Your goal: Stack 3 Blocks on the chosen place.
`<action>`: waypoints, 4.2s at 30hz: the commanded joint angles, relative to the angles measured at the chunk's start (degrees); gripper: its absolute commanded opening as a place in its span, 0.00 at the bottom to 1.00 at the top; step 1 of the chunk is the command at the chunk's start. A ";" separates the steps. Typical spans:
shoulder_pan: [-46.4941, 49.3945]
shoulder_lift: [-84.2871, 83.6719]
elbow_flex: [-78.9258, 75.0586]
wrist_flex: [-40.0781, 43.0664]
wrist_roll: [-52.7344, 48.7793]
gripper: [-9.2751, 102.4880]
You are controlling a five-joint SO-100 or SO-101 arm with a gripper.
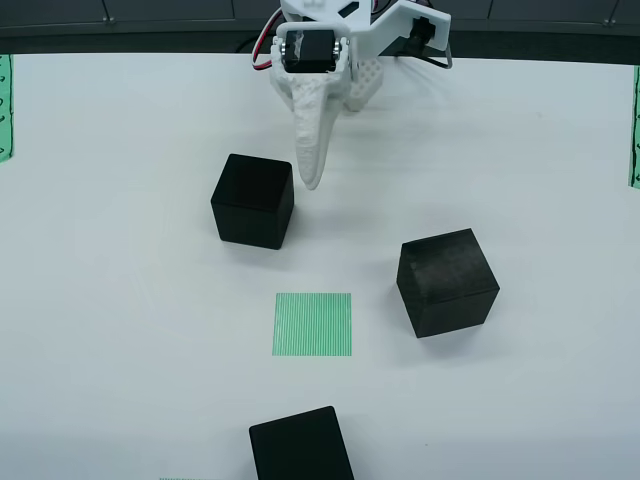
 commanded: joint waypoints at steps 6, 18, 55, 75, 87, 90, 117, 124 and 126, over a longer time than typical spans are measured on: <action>0.35 1.05 2.20 0.35 0.35 0.08; 0.09 1.05 2.20 0.35 0.09 0.08; 5.36 -41.22 -33.22 -4.48 0.18 0.08; 7.56 -93.60 -80.51 13.54 -8.44 0.18; 5.71 -122.26 -110.92 22.59 -13.97 0.32; 4.57 -126.04 -114.70 23.29 -15.73 0.35; -1.41 -144.67 -132.10 25.22 -19.60 0.44; -1.67 -148.54 -136.76 26.10 -19.60 0.43; -1.76 -149.24 -137.72 26.37 -19.60 0.43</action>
